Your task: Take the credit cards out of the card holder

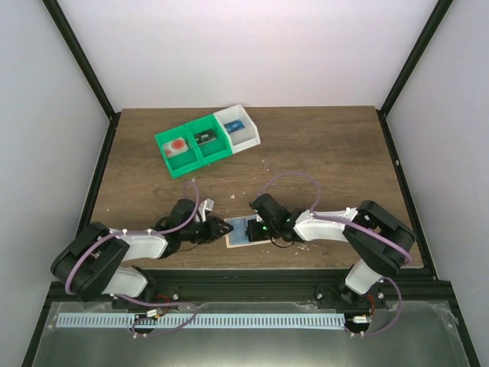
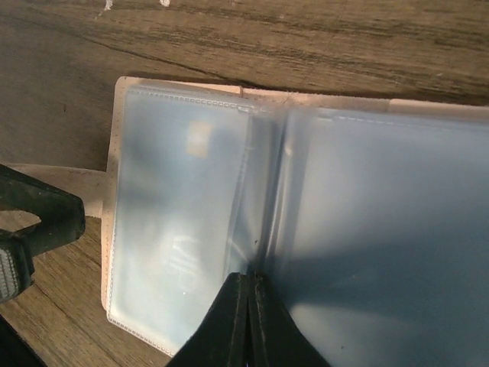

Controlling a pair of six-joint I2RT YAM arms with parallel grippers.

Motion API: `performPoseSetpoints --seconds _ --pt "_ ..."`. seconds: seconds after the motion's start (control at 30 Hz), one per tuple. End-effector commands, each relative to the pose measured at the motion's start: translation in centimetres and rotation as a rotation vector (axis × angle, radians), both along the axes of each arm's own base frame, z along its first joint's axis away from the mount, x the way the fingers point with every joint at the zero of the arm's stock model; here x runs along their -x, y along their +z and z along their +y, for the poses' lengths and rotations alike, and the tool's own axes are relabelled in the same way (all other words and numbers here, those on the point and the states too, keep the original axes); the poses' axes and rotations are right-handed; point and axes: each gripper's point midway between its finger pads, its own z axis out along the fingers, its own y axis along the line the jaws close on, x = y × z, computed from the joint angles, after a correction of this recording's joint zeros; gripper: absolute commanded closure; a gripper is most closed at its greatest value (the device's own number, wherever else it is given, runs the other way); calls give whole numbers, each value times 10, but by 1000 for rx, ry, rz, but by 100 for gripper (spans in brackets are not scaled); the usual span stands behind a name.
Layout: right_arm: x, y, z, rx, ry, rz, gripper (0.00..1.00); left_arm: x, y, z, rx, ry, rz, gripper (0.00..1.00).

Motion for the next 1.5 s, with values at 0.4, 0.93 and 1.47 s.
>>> performPoseSetpoints --seconds 0.4,0.93,1.47 --pt "18 -19 -7 -22 -7 62 99 -8 -2 -3 -3 4 -52 58" --pt "28 -28 -13 -24 5 89 99 -7 6 -17 63 -37 -47 57" --pt "28 -5 -1 -126 45 43 95 -11 3 -18 10 -38 -41 89"
